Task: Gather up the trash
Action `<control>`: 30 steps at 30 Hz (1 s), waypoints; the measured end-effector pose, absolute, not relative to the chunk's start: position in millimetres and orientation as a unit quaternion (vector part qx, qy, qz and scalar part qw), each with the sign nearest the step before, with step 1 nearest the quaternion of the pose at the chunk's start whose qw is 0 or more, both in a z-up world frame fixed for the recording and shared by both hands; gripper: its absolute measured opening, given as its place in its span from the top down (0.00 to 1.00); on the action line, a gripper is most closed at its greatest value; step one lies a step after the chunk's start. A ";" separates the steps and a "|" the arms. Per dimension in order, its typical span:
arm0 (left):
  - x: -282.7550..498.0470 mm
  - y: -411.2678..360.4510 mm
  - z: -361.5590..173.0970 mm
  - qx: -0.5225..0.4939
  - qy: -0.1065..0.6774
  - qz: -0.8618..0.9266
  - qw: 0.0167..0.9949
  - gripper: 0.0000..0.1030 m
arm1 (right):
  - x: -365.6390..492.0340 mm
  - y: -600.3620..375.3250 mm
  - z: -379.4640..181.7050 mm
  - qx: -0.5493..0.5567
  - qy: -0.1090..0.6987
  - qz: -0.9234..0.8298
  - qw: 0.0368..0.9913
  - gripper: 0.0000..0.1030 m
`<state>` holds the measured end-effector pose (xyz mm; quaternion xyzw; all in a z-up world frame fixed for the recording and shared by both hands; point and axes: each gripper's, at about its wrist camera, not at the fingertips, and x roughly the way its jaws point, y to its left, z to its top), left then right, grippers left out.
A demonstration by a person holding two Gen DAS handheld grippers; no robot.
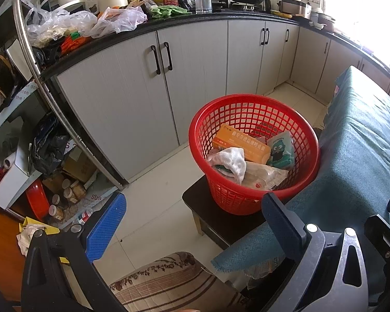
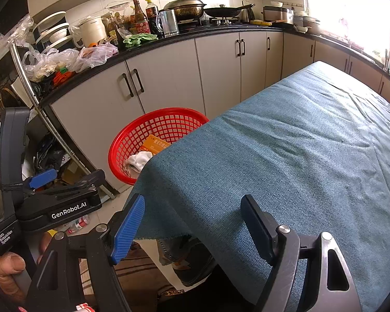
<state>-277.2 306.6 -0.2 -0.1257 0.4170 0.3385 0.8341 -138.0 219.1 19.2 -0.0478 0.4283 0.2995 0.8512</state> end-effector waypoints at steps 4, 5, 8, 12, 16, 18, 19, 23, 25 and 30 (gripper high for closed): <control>-277.1 307.0 -0.2 -0.125 0.417 0.339 0.834 0.00 | -138.0 219.1 19.3 -0.048 0.428 0.300 0.851 0.22; -277.1 306.9 -0.4 -0.126 0.417 0.339 0.834 0.00 | -138.1 219.1 19.3 -0.048 0.428 0.300 0.851 0.22; -277.1 307.2 -1.1 -0.126 0.418 0.338 0.834 0.00 | -138.2 219.2 19.3 -0.048 0.428 0.300 0.851 0.22; -277.2 306.6 -3.3 -0.127 0.421 0.338 0.832 0.00 | -138.8 219.8 19.3 -0.048 0.428 0.300 0.851 0.21; -277.3 308.1 -3.1 -0.128 0.422 0.337 0.832 0.00 | -139.5 220.0 19.5 -0.048 0.428 0.300 0.851 0.21; -277.0 308.8 -3.1 -0.129 0.423 0.337 0.831 0.00 | -139.6 220.3 19.4 -0.048 0.428 0.300 0.851 0.21; -276.9 308.9 -3.1 -0.128 0.423 0.337 0.831 0.00 | -139.7 220.2 19.5 -0.048 0.428 0.300 0.851 0.21; -276.9 309.1 -3.0 -0.129 0.424 0.336 0.831 0.00 | -139.8 220.2 19.4 -0.047 0.428 0.300 0.851 0.21; -276.9 309.6 -3.1 -0.129 0.424 0.336 0.831 0.00 | -140.0 220.3 19.4 -0.048 0.428 0.300 0.851 0.21; -276.6 310.1 -4.8 -0.129 0.426 0.335 0.830 0.00 | -140.4 221.0 19.1 -0.048 0.427 0.300 0.852 0.21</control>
